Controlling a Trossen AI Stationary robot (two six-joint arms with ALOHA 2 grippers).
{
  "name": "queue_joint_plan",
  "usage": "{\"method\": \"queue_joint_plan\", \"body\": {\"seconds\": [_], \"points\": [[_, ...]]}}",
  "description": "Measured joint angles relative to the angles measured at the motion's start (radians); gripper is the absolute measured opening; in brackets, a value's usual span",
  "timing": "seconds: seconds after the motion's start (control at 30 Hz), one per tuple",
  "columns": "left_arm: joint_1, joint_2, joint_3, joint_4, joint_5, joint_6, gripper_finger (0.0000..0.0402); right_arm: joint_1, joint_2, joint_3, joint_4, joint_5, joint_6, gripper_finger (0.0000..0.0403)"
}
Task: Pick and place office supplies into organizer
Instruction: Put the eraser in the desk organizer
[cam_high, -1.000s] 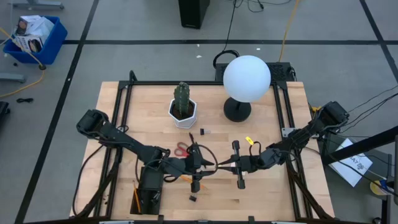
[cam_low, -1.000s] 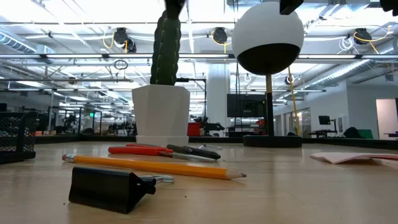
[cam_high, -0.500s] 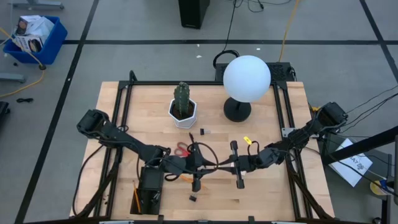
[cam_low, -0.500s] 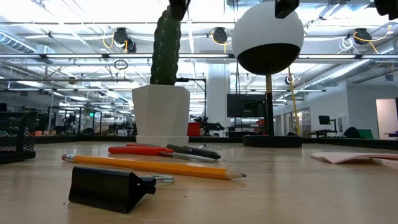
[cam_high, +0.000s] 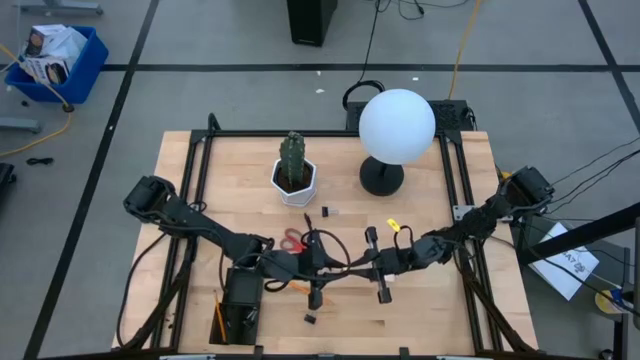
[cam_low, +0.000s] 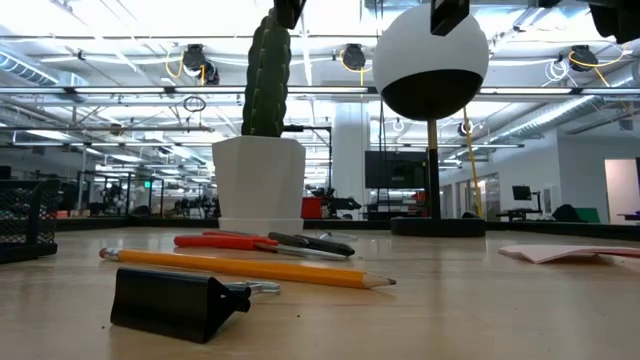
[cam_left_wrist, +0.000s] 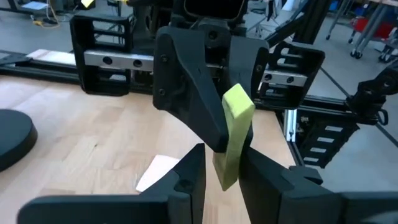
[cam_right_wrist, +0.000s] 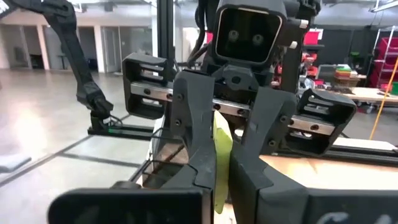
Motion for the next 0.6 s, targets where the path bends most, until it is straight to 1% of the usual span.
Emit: {"method": "queue_joint_plan", "body": {"seconds": [0.37,0.43,0.53,0.6], "points": [[-0.003,0.000,0.001,-0.013,-0.008,-0.012,0.0088,-0.002,0.000,0.000,0.010,-0.009,0.025,0.0015],[-0.003,0.000,0.001,-0.014,-0.001,-0.012,0.0068,-0.002,0.000,0.000,0.010,-0.022,0.026,0.0015],[-0.004,0.000,0.001,-0.012,0.000,-0.011,0.0022,-0.002,0.000,0.000,0.013,-0.023,0.036,0.0015],[-0.004,0.000,0.001,-0.012,0.001,-0.004,0.0017,-0.002,0.000,0.000,0.013,-0.024,0.043,0.0015]]}}
